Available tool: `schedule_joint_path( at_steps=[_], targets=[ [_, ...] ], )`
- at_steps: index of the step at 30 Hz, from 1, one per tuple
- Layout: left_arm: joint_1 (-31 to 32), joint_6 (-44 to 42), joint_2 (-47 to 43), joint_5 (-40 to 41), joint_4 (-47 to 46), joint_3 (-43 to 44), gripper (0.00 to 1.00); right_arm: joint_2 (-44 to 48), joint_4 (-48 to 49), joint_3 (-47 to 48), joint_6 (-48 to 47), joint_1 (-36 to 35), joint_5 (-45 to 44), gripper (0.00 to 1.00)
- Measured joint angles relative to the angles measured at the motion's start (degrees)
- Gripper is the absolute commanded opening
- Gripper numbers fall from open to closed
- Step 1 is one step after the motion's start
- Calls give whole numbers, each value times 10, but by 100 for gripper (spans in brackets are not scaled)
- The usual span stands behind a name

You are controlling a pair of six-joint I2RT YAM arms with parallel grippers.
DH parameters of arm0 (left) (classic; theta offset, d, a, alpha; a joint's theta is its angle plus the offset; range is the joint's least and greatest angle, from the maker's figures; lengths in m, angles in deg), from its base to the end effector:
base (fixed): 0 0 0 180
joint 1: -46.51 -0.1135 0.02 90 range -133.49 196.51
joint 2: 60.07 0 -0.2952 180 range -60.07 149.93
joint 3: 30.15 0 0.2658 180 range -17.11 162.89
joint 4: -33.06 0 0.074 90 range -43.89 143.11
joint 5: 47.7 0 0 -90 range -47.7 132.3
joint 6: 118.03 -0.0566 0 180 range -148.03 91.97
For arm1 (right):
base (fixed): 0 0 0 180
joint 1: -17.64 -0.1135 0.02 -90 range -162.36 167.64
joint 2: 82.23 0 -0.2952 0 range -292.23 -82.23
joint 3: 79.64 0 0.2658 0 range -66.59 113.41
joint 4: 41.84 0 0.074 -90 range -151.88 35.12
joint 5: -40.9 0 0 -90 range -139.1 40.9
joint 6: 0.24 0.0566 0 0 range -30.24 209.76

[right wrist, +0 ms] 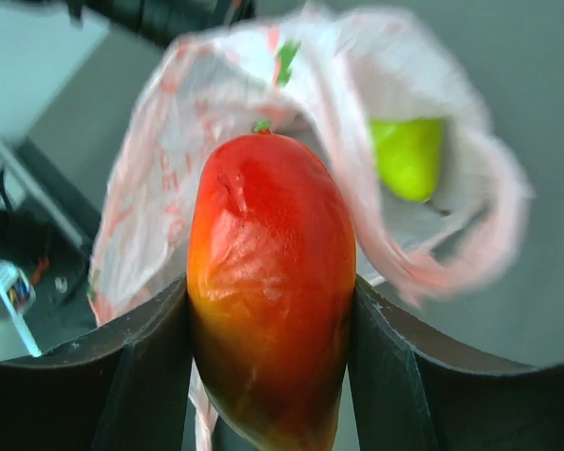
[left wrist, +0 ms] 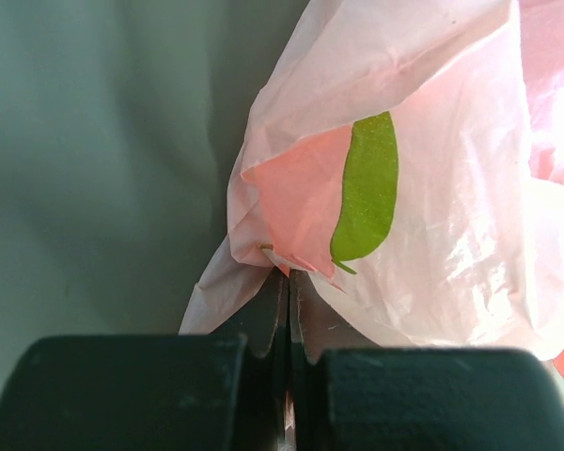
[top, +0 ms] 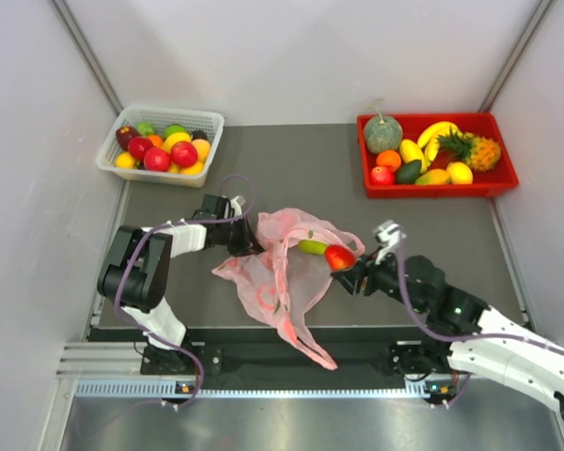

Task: Untie the knot of the plastic bag and take out the fruit

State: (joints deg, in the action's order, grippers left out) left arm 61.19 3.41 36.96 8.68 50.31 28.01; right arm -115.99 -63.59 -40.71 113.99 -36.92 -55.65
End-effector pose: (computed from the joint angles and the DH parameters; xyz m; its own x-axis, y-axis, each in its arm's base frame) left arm 0.3119 -0.1141 0.1391 -0.9510 -0.1999 -0.2358 0.0159 0.7303 -0.6830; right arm 0.1004 0.1300 0.2643 -0.4570 0.0610 -0.8873 -0.6124 0.7020 0.3637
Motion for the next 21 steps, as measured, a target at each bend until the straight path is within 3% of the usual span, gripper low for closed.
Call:
schedule_joint_path(
  at_steps=[4, 7, 15, 21],
  targets=[
    [0, 2, 0, 0, -2, 0, 0, 94, -44, 13, 10, 13, -120, 0],
    [0, 2, 0, 0, -3, 0, 0, 57, -64, 57, 11, 66, -204, 0],
    [0, 4, -2, 0, -4, 0, 0, -258, -12, 217, 11, 360, -182, 0],
    [0, 7, -8, -4, -6, 0, 0, -535, -11, 418, 23, 485, -127, 0]
  ],
)
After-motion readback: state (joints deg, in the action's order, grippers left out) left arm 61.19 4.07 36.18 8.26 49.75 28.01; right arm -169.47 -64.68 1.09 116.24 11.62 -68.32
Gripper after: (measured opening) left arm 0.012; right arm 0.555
